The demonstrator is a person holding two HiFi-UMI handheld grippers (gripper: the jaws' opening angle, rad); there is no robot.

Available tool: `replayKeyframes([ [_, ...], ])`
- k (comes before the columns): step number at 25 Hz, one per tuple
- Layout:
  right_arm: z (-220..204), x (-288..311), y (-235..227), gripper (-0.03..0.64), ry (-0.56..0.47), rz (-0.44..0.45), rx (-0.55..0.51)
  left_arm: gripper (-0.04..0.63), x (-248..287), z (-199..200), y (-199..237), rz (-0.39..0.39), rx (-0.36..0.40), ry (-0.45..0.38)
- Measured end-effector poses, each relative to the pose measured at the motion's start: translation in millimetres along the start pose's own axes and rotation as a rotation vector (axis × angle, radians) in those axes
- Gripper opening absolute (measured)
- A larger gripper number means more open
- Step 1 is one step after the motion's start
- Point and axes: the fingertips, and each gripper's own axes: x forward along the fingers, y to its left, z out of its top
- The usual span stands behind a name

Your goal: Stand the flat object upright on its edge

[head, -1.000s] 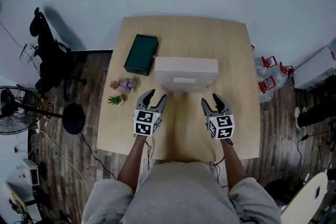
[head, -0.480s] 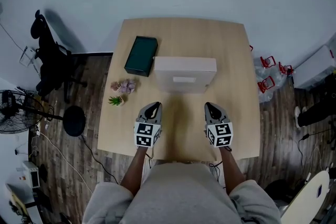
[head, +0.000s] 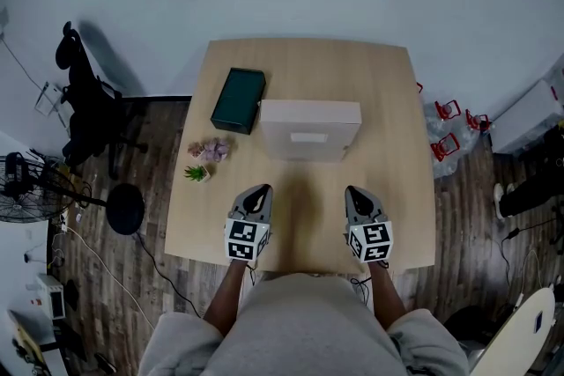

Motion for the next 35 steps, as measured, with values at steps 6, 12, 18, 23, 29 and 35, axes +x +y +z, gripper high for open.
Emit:
replayKeyframes([
  [6,-2,-12,4,0.002,-0.004,-0.005,0.002,0.02,-7,3,-1,0.008,-0.001,-0.012],
  [12,-1,-19,5,0.002,-0.007,-0.01,0.001,0.019,-11,5,1,0.013,0.003,-0.016],
  [18,-4,-22,8,0.002,-0.002,-0.012,0.002,0.018,-12,6,-1,0.012,0.001,-0.018],
  [23,-4,-20,8,0.001,-0.001,-0.013,0.0,0.018,-12,5,0,0.013,-0.002,-0.019],
  [29,-6,-19,7,0.0,0.006,-0.017,-0.001,0.02,-10,6,3,0.018,-0.001,-0.022],
  [35,-7,-17,7,0.0,0.008,-0.013,-0.002,0.018,-9,4,2,0.015,-0.002,-0.018],
])
